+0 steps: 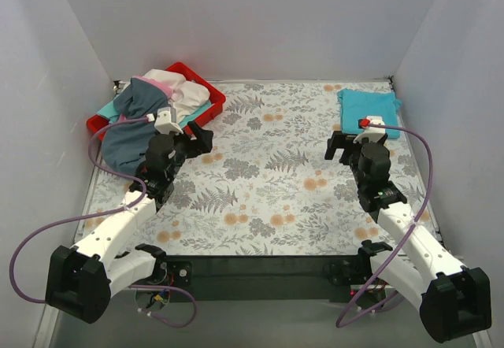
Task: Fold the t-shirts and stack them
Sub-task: Grab the tshirt from the pile
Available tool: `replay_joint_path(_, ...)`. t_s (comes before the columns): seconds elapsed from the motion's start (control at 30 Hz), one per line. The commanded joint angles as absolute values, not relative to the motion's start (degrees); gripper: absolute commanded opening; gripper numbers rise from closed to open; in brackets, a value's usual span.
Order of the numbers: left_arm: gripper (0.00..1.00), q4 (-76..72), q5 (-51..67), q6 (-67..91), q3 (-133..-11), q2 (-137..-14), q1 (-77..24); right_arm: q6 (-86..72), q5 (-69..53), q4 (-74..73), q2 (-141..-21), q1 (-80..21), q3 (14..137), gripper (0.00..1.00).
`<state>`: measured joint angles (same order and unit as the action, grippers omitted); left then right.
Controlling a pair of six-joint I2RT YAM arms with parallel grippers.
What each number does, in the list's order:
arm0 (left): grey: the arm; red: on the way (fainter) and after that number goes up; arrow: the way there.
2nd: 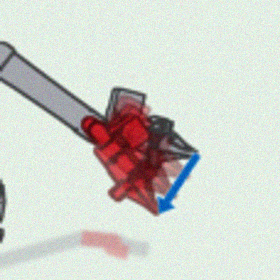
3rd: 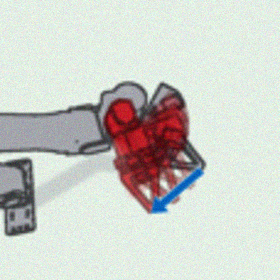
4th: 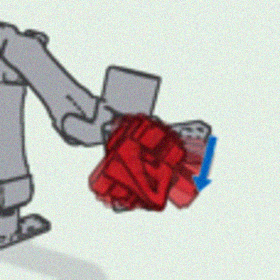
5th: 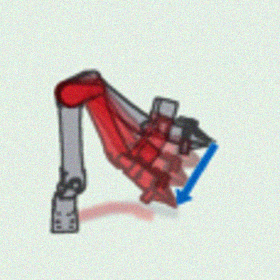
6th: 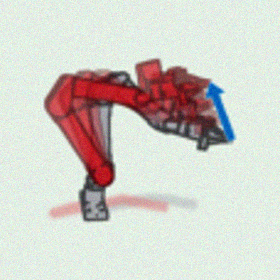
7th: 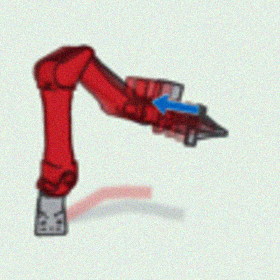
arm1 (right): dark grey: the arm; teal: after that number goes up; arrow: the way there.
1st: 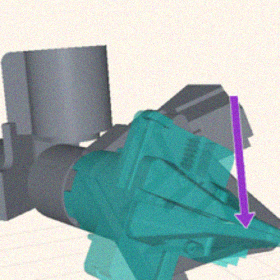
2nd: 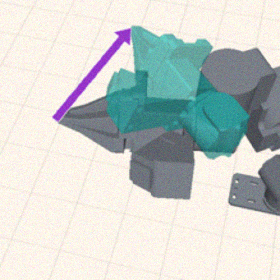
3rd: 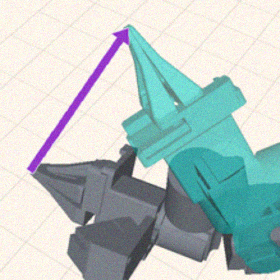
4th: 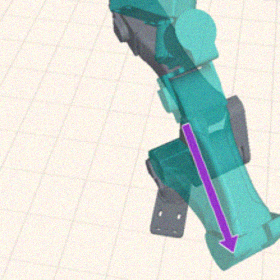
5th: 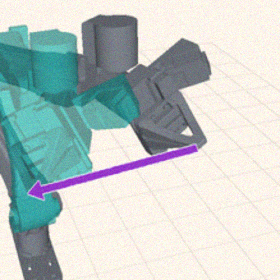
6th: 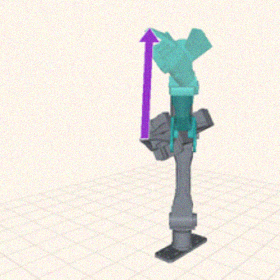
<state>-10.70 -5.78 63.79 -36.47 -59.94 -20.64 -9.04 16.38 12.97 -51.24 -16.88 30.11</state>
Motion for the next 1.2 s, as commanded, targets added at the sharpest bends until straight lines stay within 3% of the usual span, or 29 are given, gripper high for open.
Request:
replay_joint_path(0.0,0.73,-10.3,-7.9,62.7,-37.8,-58.2,-20.7,-9.1,17.5,14.2,-50.8,-16.7,29.7,0.98)
replay_joint_path(0.53,0.78,-11.2,-5.4,59.9,-36.9,-60.7,-20.7,-9.2,17.8,14.2,-51.9,-16.7,30.3,0.98)
replay_joint_path(0.67,0.83,-11.7,-11.0,59.6,-36.6,-62.7,-20.3,-9.8,16.4,14.7,-52.8,-16.7,31.5,0.98)
replay_joint_path(0.9,0.85,-7.5,-11.3,62.7,-39.4,-64.1,-6.6,-10.5,13.5,18.3,-57.5,-16.6,31.8,0.98)
replay_joint_path(1.17,0.85,-1.1,-27.8,62.2,-44.6,-71.7,-1.3,-9.8,13.5,20.0,-62.0,-16.2,32.2,0.99)
